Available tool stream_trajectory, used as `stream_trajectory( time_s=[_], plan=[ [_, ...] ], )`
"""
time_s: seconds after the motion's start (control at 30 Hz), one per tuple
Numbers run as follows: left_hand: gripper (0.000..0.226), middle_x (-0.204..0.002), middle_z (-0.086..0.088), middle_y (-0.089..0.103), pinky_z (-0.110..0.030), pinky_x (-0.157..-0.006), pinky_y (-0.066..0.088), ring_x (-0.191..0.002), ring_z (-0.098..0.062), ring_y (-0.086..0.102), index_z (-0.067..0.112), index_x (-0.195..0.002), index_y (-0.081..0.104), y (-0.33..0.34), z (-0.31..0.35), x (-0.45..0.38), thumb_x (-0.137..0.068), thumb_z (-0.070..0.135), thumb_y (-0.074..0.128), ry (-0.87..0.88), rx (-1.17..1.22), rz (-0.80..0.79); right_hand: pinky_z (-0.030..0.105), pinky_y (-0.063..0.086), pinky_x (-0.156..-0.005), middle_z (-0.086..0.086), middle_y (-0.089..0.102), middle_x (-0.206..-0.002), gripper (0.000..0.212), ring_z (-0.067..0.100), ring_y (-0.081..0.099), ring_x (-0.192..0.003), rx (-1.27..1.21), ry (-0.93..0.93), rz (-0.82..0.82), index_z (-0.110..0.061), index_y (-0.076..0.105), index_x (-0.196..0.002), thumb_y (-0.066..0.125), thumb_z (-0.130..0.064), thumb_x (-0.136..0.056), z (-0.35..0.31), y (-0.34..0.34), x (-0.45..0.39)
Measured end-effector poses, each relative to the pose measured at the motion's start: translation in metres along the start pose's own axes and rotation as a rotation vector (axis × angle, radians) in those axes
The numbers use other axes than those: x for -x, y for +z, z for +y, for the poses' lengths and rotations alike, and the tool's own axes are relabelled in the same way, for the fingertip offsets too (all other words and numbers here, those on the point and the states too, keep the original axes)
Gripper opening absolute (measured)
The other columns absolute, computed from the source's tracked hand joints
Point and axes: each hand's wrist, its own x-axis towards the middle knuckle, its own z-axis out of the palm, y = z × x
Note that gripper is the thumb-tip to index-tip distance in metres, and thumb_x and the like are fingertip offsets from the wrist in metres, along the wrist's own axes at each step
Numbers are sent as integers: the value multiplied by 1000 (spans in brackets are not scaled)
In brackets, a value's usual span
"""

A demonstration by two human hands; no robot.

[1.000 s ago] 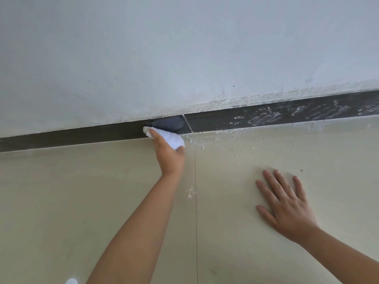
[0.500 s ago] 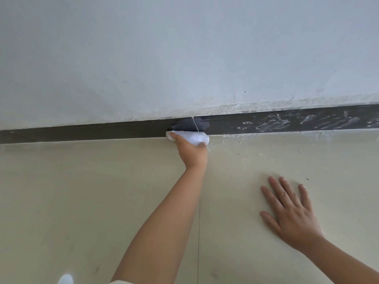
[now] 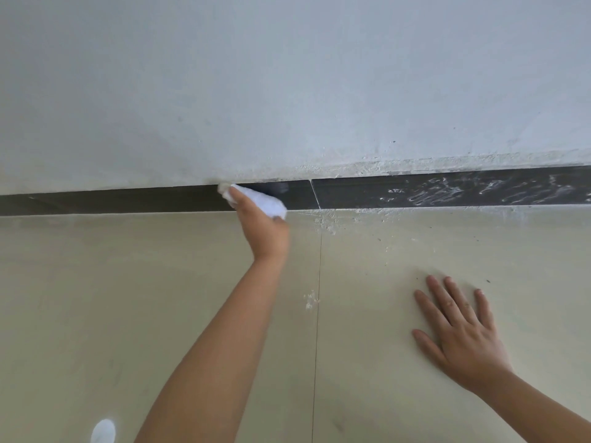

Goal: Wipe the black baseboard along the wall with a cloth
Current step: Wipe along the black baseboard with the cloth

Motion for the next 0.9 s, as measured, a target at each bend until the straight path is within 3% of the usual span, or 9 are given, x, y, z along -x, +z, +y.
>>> stream_trajectory(
  time_s=[0.13, 0.3, 0.43, 0.53, 0.57, 0.6, 0.67, 0.8, 0.9],
  plan=[
    [74, -152, -15, 5, -24, -106, 17, -137, -26, 19, 3, -142, -1, -2, -2, 3, -83, -12, 40, 71, -87, -44, 37, -3, -112, 16, 57, -126, 67, 5, -14, -140, 7, 1, -19, -13, 50, -120, 4, -54, -94, 0, -3, 0],
    [77, -153, -9, -2, -11, -85, 20, -137, -25, 20, 14, -143, -1, 39, 19, 60, -81, -13, 36, 262, -39, -370, 37, 0, -110, 15, 57, -126, 77, 5, -13, -140, 42, 2, -22, -11, 62, -116, 2, -54, -94, 0, -3, 0],
    [80, -153, -6, -11, -11, -73, 20, -131, -25, 28, 15, -143, -5, 59, 35, 77, -80, -13, 37, 284, -29, -430, 38, 4, -105, 17, 58, -124, 80, 24, 29, -129, 115, -25, -14, -7, 65, -112, 0, -51, -95, 4, -12, 3],
    [80, -153, -6, -10, -15, -78, 19, -130, -26, 28, 14, -143, -5, 62, 36, 79, -81, -13, 39, 270, -38, -386, 47, 18, -109, 16, 55, -128, 81, 37, 48, -120, 155, 38, -71, -7, 63, -116, -2, -51, -95, 16, -26, 11],
    [80, -153, -7, -9, -14, -79, 18, -130, -26, 28, 13, -143, -5, 63, 36, 81, -81, -13, 39, 276, -48, -364, 50, 18, -109, 14, 47, -136, 86, 35, 39, -126, 172, 74, -110, -10, 57, -124, -9, -56, -91, 24, -31, 16],
    [80, -153, -7, -8, -11, -77, 16, -130, -26, 28, 13, -143, -5, 65, 37, 82, -81, -13, 39, 283, -45, -345, 50, 10, -110, 9, 30, -147, 96, 28, 19, -135, 201, 118, -145, -15, 43, -135, -20, -63, -81, 35, -34, 22],
    [82, -153, -7, -8, -7, -75, 14, -129, -25, 29, 13, -143, -4, 72, 42, 89, -79, -15, 39, 292, -18, -334, 41, -11, -111, -2, -4, -154, 114, 12, -19, -132, 166, 250, -209, -26, 12, -145, -41, -71, -54, 62, -40, 40],
    [85, -153, -8, -11, -12, -70, 24, -125, -27, 34, 15, -144, -4, 90, 61, 110, -76, -18, 36, 350, -18, -374, 39, -14, -111, -3, -4, -154, 119, 8, -23, -130, 155, 372, -261, -27, 12, -145, -40, -75, -49, 95, -48, 69],
    [87, -153, -10, -12, -31, -65, 39, -109, -32, 48, 14, -143, -5, 105, 81, 129, -75, -18, 37, 399, -62, -459, 42, -11, -111, -3, -5, -154, 119, 13, -18, -137, 147, 392, -276, -30, 12, -145, -41, -74, -48, 101, -46, 76]
  ],
)
